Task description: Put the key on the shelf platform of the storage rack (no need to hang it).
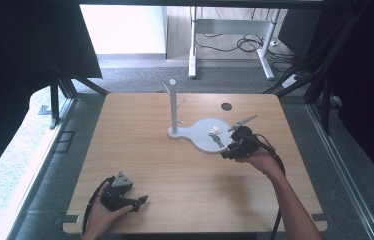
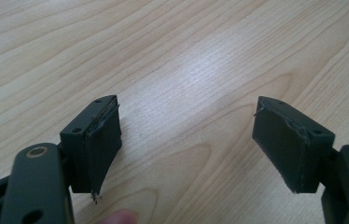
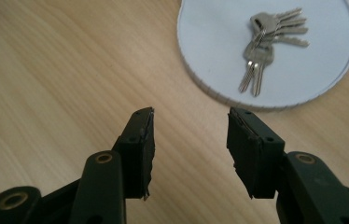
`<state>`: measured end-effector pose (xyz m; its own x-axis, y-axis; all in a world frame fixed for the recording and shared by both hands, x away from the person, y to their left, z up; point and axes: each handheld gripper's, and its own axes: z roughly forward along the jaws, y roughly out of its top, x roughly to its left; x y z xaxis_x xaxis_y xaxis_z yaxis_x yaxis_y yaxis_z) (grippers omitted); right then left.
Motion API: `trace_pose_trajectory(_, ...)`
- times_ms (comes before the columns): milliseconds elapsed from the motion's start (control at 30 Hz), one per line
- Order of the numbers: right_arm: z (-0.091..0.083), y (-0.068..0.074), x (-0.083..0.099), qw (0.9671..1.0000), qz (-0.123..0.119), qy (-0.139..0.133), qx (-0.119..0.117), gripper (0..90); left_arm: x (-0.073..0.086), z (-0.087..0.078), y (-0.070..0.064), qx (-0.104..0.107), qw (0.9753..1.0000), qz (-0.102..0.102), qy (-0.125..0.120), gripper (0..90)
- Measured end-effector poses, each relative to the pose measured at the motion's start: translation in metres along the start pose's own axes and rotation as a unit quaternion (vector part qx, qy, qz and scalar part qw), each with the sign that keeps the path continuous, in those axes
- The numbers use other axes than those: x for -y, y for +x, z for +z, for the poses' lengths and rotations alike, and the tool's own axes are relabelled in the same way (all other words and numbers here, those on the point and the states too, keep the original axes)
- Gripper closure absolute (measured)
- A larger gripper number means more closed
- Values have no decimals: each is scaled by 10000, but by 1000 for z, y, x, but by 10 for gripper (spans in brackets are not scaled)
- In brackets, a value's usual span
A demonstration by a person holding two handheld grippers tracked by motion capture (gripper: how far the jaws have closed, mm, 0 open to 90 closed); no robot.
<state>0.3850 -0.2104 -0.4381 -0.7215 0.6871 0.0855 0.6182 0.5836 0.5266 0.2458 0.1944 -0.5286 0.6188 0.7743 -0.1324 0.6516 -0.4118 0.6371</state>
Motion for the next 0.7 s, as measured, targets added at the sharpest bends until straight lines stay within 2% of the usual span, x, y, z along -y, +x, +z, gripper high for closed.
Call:
trace_pose_trajectory(167, -4, 6, 36, 9997, 16, -157, -174, 516, 1, -1, 2, -29, 10000, -33, 5, 240)
trace_pose_trajectory(200, -4, 6, 36, 9997, 16, -157, -174, 516, 1, -1, 2, -38, 10000, -44, -7, 240)
trace_pose_trajectory(267, -5, 7, 49, 9995, 43, -239, -213, 515, 1, -1, 2, -49, 10000, -39, 3, 240)
trace_pose_trajectory(300, -6, 9, 62, 9995, 76, -272, -162, 514, 1, -1, 2, -60, 10000, -46, 4, 240)
trace_pose_trajectory(367, -5, 10, 74, 9995, 126, -269, -125, 512, 1, -1, 2, -71, 10000, -44, 10, 240)
trace_pose_trajectory(400, -5, 10, 74, 9995, 126, -269, -125, 512, 1, -1, 2, -71, 10000, -44, 10, 240)
trace_pose_trajectory(433, -4, 10, 83, 9994, 162, -269, -139, 513, 0, -1, 1, -74, 10000, -43, 11, 240)
trace_pose_trajectory(600, -3, 8, 93, 9995, 190, -177, -161, 513, 0, -1, -1, -83, 10000, -15, 16, 240)
trace_pose_trajectory(700, -4, 8, 94, 9994, 211, -240, -133, 510, -1, 0, -2, -66, 10000, -14, 26, 239)
